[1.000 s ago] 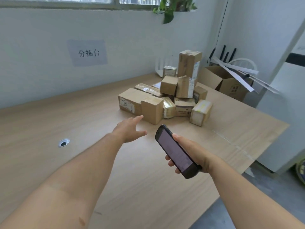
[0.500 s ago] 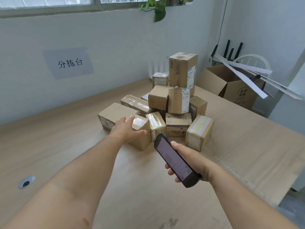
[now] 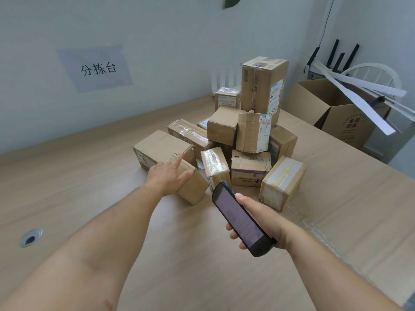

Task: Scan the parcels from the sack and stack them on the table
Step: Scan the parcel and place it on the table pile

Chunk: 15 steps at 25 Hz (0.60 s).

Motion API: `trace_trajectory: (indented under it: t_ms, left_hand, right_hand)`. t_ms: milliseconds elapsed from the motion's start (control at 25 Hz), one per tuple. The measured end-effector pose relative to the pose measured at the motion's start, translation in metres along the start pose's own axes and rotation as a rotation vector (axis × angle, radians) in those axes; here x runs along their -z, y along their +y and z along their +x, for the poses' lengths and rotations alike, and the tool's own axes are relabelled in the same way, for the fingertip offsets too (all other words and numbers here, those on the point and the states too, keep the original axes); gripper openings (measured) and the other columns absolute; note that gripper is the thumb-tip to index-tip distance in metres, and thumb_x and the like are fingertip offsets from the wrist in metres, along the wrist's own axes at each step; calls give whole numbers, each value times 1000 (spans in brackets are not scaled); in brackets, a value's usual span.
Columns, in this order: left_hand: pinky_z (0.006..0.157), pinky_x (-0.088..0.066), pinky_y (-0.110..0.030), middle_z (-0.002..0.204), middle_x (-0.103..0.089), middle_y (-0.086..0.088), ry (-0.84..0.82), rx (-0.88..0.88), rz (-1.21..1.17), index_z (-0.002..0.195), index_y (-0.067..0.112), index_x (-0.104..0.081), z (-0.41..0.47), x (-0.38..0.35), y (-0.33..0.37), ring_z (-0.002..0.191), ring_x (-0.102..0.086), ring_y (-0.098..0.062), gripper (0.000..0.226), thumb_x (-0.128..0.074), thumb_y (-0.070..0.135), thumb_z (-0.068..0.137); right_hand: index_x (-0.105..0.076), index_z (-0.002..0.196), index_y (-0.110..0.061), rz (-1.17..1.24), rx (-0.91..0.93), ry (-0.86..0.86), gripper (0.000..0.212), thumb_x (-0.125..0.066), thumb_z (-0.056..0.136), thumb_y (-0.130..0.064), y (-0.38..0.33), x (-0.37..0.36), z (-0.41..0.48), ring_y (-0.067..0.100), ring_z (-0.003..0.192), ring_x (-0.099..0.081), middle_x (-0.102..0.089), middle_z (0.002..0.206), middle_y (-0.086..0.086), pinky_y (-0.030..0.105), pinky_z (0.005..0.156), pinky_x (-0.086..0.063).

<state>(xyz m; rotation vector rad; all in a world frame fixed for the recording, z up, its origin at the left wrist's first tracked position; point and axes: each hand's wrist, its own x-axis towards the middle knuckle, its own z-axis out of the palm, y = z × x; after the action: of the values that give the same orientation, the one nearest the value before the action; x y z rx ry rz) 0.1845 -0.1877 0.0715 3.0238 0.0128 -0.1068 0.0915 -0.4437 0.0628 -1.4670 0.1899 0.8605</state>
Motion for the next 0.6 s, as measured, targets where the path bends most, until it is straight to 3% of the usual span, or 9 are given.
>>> trace_trajectory:
  t_ms: [120,240,360,440,600]
  left_hand:
    - [96,-41,-40,131,-57,-12,-9,218,-222,134,21,-38,-15,-1,-12,117,-54,-30,61,-27,65,93]
    - [89,-44,-41,114,-62,-9,157,363,-181,112,17,-53,-25,-9,-23,110,-53,-31,64,-31,72,87]
    - [95,-39,-42,125,-54,-12,257,423,-154,121,11,-51,-33,-16,-31,119,-45,-32,66,-42,67,87]
    - [100,-35,-42,136,-44,-14,168,453,-156,135,9,-41,-38,-20,-35,128,-38,-32,73,-48,64,87]
    - [103,-35,-40,140,-35,-11,-107,532,-208,141,11,-31,-40,-48,-59,131,-32,-30,87,-65,57,76]
  right_hand:
    - [-60,121,-8,3,6,-6,61,-46,94,-61,9,-9,0,26,82,-65,-67,95,16,40,66,-54]
    - [-61,120,-7,-17,12,-6,61,-47,94,-61,19,-15,-3,26,81,-66,-68,93,15,40,66,-54]
    - [-62,119,-8,-30,6,-7,67,-54,87,-66,27,-18,-7,26,81,-67,-70,91,14,40,66,-55]
    - [-62,119,-8,-36,6,-8,65,-52,90,-65,29,-19,-9,26,81,-67,-70,92,14,40,67,-55]
    - [-62,119,-8,-49,-5,-13,59,-46,96,-60,30,-27,-11,25,82,-66,-68,94,14,40,66,-55]
